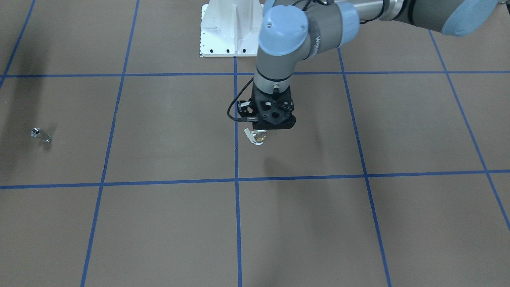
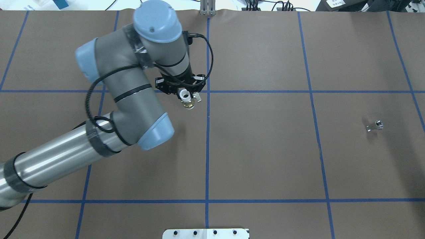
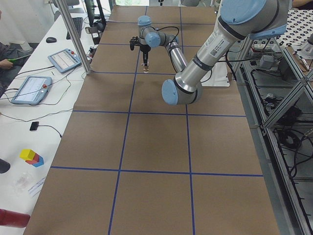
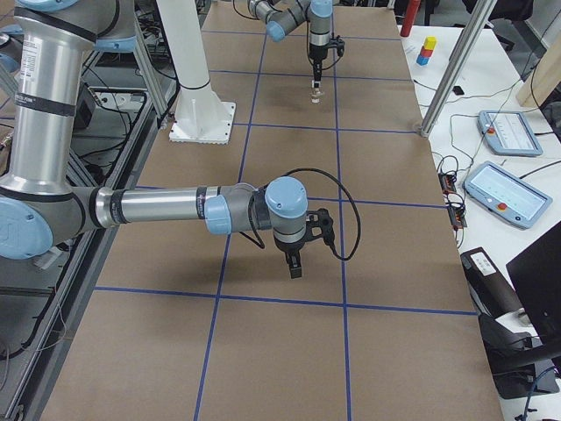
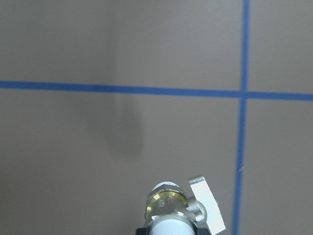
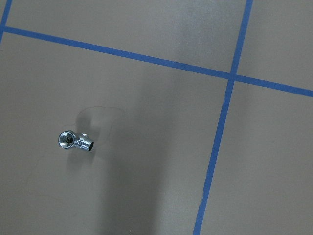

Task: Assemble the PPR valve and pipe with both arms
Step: 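Lift the white valve with the left gripper and carry it toward table center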

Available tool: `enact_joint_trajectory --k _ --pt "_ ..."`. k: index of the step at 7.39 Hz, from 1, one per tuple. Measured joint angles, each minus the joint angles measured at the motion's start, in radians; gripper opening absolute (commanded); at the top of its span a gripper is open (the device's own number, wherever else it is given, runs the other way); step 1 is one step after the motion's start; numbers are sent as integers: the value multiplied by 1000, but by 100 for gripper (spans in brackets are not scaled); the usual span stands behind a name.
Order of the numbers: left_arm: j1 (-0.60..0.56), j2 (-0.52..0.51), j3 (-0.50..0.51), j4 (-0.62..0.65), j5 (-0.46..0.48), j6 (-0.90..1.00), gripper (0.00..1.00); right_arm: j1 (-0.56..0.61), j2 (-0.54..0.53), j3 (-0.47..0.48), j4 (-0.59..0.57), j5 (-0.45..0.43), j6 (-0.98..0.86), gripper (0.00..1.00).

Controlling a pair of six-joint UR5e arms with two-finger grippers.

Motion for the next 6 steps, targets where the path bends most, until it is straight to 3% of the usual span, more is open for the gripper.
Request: enact_joint_trajectory --k 2,6 --pt "8 -108 176 -49 19 -9 0 -4 0 0 0 -1 0 100" --pt "32 -145 277 -84 32 -13 0 -5 0 0 -1 21 -1 100"
